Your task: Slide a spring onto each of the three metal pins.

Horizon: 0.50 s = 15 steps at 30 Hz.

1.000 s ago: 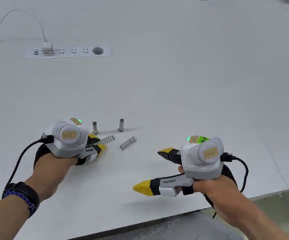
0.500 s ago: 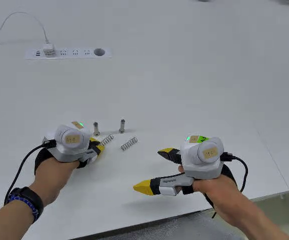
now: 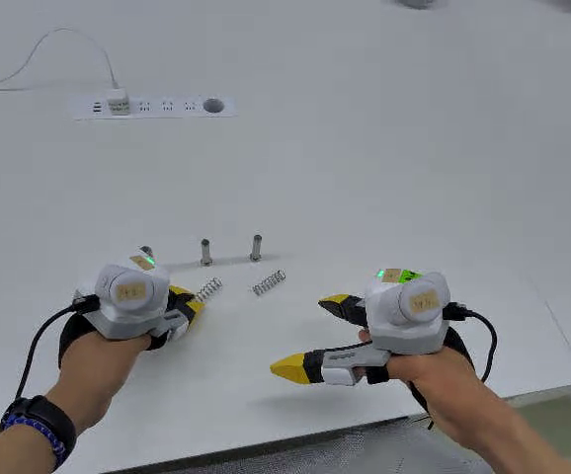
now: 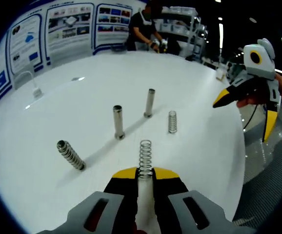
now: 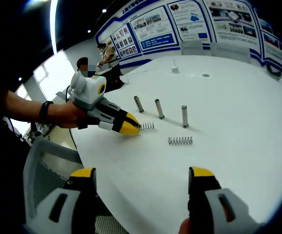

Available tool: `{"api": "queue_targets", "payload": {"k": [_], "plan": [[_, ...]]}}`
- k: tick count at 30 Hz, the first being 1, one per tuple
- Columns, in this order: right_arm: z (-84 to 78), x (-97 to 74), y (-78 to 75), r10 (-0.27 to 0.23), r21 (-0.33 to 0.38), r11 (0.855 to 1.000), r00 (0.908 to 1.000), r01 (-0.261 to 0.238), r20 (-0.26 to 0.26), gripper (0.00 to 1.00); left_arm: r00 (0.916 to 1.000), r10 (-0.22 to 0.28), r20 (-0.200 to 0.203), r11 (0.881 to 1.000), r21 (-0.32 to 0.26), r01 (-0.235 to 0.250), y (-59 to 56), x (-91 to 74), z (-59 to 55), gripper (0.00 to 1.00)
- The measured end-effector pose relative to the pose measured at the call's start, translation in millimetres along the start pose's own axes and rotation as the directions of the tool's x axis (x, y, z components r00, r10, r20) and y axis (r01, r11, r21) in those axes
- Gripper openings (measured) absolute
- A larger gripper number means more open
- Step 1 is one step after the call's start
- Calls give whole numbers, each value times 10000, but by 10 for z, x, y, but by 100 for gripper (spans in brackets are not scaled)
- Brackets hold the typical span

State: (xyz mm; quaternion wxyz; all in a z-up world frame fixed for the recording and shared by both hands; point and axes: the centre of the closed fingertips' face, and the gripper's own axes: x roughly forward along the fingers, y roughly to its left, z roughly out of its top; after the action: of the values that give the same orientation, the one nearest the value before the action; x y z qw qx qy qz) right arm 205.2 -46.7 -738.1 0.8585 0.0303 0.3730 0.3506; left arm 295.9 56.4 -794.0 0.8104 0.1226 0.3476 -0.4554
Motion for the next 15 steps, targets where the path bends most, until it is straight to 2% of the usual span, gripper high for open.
{"api": "queue_targets", "payload": {"k": [5, 15], "plan": [[-8, 17, 20, 42, 22, 10000, 10000, -42, -20, 78, 10000, 78, 23, 9997, -245, -78, 5, -114, -81, 10], [11, 66, 76, 149, 100, 9998, 9999, -149, 25, 78, 9999, 70, 101, 9991, -420, -66, -137, -372, -215, 10]]}}
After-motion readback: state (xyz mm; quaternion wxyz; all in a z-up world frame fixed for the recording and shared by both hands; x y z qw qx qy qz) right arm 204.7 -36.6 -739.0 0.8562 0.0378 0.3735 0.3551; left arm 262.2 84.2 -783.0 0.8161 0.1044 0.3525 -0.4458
